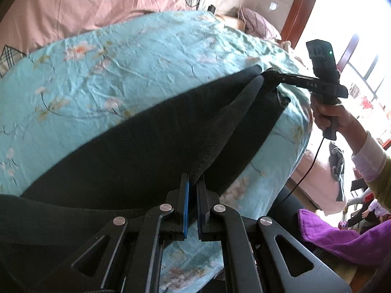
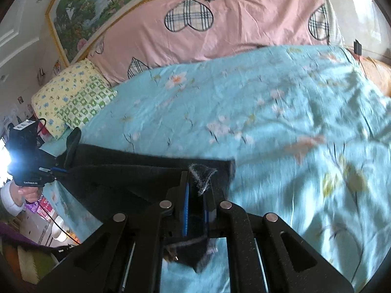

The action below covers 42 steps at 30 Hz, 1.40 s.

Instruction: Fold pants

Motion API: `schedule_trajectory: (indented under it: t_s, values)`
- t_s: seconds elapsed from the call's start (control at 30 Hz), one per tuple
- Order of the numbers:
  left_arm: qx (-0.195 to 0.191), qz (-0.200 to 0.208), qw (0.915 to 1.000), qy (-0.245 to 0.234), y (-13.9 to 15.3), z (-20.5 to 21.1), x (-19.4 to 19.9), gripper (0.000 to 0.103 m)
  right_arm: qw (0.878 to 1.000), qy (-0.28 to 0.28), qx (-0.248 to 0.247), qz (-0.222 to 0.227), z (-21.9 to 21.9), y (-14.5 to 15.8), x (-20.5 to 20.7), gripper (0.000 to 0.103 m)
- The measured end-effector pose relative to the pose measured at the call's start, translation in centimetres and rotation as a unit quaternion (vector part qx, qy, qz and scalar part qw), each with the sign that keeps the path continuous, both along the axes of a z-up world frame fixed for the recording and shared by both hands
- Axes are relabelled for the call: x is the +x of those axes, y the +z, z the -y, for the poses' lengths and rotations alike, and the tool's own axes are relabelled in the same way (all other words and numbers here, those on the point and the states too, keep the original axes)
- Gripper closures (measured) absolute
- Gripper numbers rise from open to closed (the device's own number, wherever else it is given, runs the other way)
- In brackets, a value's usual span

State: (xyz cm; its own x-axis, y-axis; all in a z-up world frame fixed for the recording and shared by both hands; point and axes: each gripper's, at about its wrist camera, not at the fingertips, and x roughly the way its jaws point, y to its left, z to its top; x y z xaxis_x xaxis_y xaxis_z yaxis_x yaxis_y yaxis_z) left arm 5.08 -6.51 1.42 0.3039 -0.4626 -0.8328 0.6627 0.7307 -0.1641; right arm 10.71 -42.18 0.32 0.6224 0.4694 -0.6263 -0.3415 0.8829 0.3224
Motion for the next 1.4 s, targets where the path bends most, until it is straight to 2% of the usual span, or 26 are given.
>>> schedule_trajectory:
  t_s: [0.23, 0.37, 0.47, 0.67, 0.77, 0.87, 1.07, 1.4]
  values:
    - [0.022, -0.026, 0.9994, 0.005, -3.2, 0.4, 0.2, 0.097, 1.0, -0.01, 0.015, -0.014, 0.6, -1.0, -1.2, 0.091]
    - [0.018, -0.034, 0.9992, 0.007, -3.7, 0.2, 0.0, 0.09, 1.0, -0.027, 0.005, -0.014, 0.9, -0.4, -2.4, 0.076]
    - [0.007, -0.037, 0.9993, 0.006, -3.5, 0.0, -0.4, 0.079, 0.999, -0.05, -0.003, -0.009, 1.5, 0.3, -3.6, 0.066]
    - [-0.007, -0.038, 0.9991, 0.017, -3.0, -0.8, -1.0, 0.077, 0.997, -0.075, 0.015, 0.019, 1.8, 2.2, -5.5, 0.065]
    - [-0.015, -0.035, 0.999, 0.025, -2.3, -1.6, -1.3, 0.076, 0.997, -0.068, 0.021, 0.029, 0.5, 2.8, -5.8, 0.065]
    - [-0.019, -0.027, 0.9988, 0.037, -1.7, -2.6, -1.5, 0.07, 0.997, -0.056, 0.025, 0.041, -1.3, 3.5, -5.7, 0.065]
    - [-0.034, -0.013, 0.9968, 0.071, -0.4, -5.5, -1.5, 0.069, 0.997, -0.031, 0.047, 0.057, -3.9, 4.8, -5.7, 0.065]
    - [-0.048, 0.006, 0.9888, 0.142, 0.9, -11.3, -0.2, 0.067, 0.998, 0.021, 0.061, 0.029, -9.3, 3.4, -4.0, 0.065]
